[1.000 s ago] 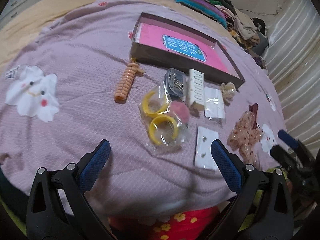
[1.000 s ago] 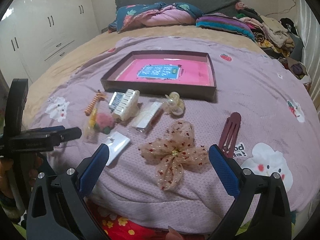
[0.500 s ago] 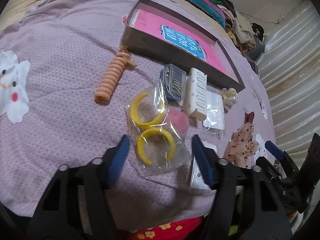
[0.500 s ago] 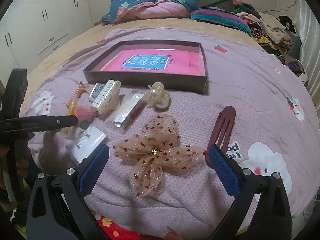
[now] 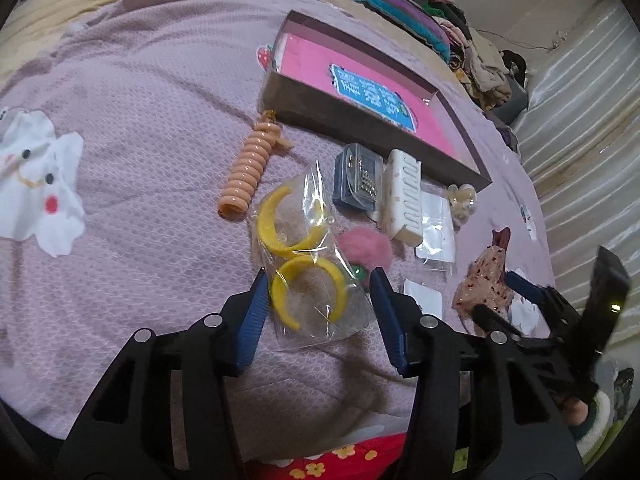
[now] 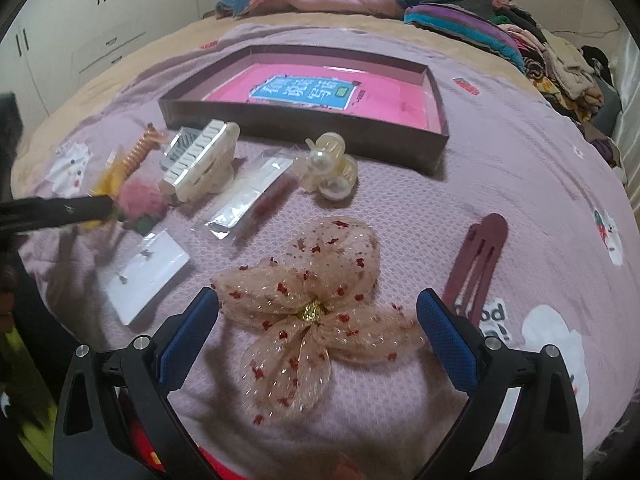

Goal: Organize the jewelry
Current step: 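Grasp the bag of yellow bangles with the left gripper while the right gripper grasps the beige bow, then carry the bangles into the tray and open the left gripper while the right gripper drops the bow there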

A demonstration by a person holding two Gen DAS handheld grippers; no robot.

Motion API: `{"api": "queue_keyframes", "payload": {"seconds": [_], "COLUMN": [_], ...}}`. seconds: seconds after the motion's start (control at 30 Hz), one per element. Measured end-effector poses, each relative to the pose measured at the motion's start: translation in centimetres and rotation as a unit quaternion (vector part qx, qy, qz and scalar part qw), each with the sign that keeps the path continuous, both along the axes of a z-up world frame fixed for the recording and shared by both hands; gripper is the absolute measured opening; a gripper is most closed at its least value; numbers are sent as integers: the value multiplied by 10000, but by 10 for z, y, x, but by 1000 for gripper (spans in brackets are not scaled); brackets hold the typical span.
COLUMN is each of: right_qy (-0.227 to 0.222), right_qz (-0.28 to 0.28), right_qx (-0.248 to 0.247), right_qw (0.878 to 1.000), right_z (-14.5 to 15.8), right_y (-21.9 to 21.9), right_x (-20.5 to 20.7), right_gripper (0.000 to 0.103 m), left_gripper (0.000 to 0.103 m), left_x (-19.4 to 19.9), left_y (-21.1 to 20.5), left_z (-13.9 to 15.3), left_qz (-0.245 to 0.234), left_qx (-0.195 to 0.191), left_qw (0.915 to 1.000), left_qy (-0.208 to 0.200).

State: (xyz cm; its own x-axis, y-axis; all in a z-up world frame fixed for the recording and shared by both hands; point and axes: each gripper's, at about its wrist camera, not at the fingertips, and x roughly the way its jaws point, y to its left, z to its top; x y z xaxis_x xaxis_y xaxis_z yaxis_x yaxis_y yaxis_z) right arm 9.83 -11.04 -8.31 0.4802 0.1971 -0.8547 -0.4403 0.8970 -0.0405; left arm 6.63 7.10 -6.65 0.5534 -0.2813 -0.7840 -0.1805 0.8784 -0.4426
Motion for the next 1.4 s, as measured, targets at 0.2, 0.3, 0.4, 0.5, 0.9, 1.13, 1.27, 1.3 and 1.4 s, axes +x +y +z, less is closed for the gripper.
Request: {"api": "queue_keyframes", "payload": {"seconds": [0.2,0.3,0.4,0.5,0.9,1.13,1.27,1.3,1.4], "right_qy": [-25,-167,-208,-227,-544,-725,-850,-871,-931], "right_qz": [285,204,92,-44,-298,-290,-294,-293,-310], "right_qx": [70,212,341,557,969,1105,1193,1221,1241], "right_qw": [9996,9994,9992,9982,9934,9908,9888,9882,9874], "right_z": [-2,9,18,31,72,91,104,107,114], "right_y": [4,-2,-10,-21,-42,-41,-38,-37,-33], "right_x": [5,5,6,10,29,40,51,56,68], "right_gripper": [40,33,32,31,31,31,31,31,31], "left_gripper": [42,42,42,42,42,42,42,42,42], "left_x": [-1,1,4,11,51,78,94,98,112], "left_y": [5,6,7,4,-6,-6,-6,-6,-8], "left_z": [14,17,23,30,57,70,79,81,83], "left_qz": [41,70,59,-10,-201,-224,-233,-238,-237], "left_qx": [177,216,261,316,492,634,629,635,708], "left_qw": [9998,9996,9995,9992,9967,9948,9939,9936,9927], "left_qy": [-121,-146,-189,-254,-611,-763,-870,-900,-949]}}
